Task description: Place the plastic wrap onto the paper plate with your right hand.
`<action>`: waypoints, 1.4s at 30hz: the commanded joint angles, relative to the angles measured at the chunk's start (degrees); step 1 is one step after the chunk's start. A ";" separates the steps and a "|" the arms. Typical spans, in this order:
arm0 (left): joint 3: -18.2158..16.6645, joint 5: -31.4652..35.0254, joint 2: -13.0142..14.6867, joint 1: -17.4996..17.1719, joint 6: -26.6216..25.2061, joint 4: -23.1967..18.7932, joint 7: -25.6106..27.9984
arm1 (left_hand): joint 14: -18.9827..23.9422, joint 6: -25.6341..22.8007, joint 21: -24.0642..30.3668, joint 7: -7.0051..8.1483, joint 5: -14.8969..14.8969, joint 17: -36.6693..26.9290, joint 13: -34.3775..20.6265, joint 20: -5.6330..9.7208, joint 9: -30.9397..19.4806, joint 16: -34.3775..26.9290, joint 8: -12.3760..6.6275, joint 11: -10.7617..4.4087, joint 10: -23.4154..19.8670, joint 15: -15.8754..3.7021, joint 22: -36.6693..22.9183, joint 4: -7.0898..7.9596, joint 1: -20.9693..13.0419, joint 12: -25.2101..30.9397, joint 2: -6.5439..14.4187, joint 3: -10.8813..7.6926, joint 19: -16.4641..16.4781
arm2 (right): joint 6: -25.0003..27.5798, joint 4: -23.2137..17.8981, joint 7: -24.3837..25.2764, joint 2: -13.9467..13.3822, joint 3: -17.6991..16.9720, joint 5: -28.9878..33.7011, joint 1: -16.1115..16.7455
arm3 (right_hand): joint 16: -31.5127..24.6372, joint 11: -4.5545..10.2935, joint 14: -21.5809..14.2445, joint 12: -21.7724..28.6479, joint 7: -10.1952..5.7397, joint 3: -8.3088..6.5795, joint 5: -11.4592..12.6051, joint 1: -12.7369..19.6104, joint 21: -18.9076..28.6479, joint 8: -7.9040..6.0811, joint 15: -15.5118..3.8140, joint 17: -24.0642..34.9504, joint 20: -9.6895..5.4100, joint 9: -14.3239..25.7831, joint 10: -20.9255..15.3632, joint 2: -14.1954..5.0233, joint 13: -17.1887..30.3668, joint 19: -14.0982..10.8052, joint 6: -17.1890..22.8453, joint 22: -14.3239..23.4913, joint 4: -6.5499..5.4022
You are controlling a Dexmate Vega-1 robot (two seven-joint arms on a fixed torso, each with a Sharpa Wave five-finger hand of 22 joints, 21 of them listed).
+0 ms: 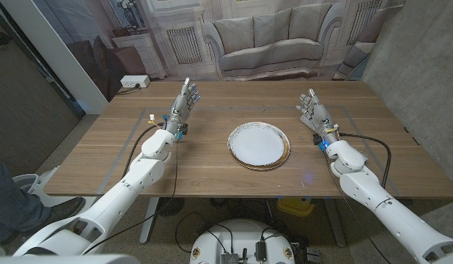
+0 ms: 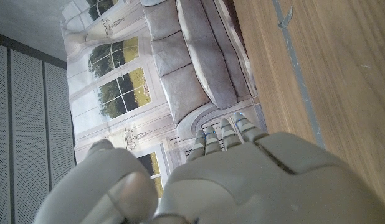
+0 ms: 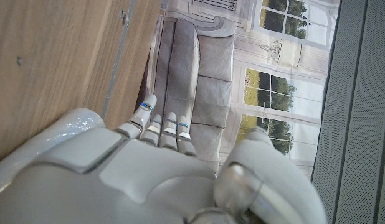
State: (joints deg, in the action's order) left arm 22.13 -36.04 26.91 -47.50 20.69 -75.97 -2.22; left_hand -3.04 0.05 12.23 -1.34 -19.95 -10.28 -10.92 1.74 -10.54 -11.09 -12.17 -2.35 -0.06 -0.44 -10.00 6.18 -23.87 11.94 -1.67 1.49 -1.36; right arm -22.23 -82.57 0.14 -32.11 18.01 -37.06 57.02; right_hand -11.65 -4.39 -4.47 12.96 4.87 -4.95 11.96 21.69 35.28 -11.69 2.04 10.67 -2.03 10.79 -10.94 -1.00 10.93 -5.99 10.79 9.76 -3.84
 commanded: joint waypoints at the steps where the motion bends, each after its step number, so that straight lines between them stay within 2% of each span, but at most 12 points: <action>1: 0.03 0.18 0.66 -0.38 -0.42 -1.10 -0.07 | 0.13 -0.22 -0.03 -0.04 -0.44 -0.10 0.02 0.27 -0.28 0.04 0.07 -0.11 -0.41 -0.10 -0.14 -0.40 -0.78 0.14 0.08 -0.09 0.22 | -0.76 -2.62 2.07 -1.15 -0.93 1.22 2.50 | -0.32 -0.03 -0.61 0.29 0.00 -0.20 -0.02 0.53 -0.28 -0.31 -0.25 0.06 -2.10 0.12 -0.62 0.02 -0.02 -0.44 0.66 0.05 0.26; 11: 0.04 0.19 0.89 -0.55 -0.78 -1.45 0.04 | 0.25 -0.49 -0.18 -0.11 -0.47 -0.11 0.03 0.17 -0.28 0.08 0.05 -0.17 -0.52 -0.14 -0.15 -0.66 -1.42 0.12 0.38 -0.20 0.18 | 0.30 -5.78 5.21 -3.41 -1.62 4.36 4.62 | -0.45 0.08 -1.47 0.55 -0.05 -0.22 -0.08 0.76 -0.53 -0.35 -0.65 0.04 -2.29 0.12 -1.53 -0.09 -0.06 -1.30 1.19 0.05 0.48; 19: -0.05 0.31 0.98 -0.98 -0.54 -1.84 0.32 | 0.36 -0.58 -0.27 -0.12 -0.48 -0.12 0.03 0.12 -0.29 0.10 0.09 -0.11 -0.60 -0.12 -0.16 -0.83 -1.86 0.10 0.61 -0.27 0.17 | 1.32 -7.89 6.14 -4.59 -2.53 4.29 6.30 | -0.41 0.01 -1.62 0.59 -0.16 -0.20 -0.10 0.82 -0.78 -0.41 -0.62 0.05 -2.23 0.13 -1.77 -0.10 -0.07 -1.37 1.53 0.05 0.56; 42: 0.33 0.02 0.18 0.15 0.26 0.46 -1.22 | 0.63 -0.99 -0.45 -0.21 -0.45 -0.15 0.04 0.11 -0.30 0.13 0.11 -0.25 -0.95 -0.16 -0.18 -1.12 -2.69 0.12 1.06 -0.30 0.14 | 1.35 -11.06 8.38 -5.49 -4.29 5.27 9.32 | -0.43 0.13 -2.31 0.64 -0.24 -0.05 -0.19 0.70 -1.44 -0.41 -0.68 0.12 -2.12 0.14 -2.32 -0.22 -0.10 -1.85 2.18 0.08 0.62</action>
State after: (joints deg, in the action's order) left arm 22.26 -35.81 27.41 -48.07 20.61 -76.67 -2.67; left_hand -2.73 -0.67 11.79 -1.43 -19.95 -10.28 -10.93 1.74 -10.53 -11.09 -12.17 -2.35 -0.68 -0.75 -9.99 5.20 -26.29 11.94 -0.76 1.17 -1.37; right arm -20.55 -92.23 7.81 -37.14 14.66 -32.03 64.86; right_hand -11.87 -4.30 -6.41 13.41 4.70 -4.92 11.96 22.21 33.88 -11.68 1.32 10.68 -2.03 10.78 -12.90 -0.92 10.61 -7.42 12.41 9.74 -3.37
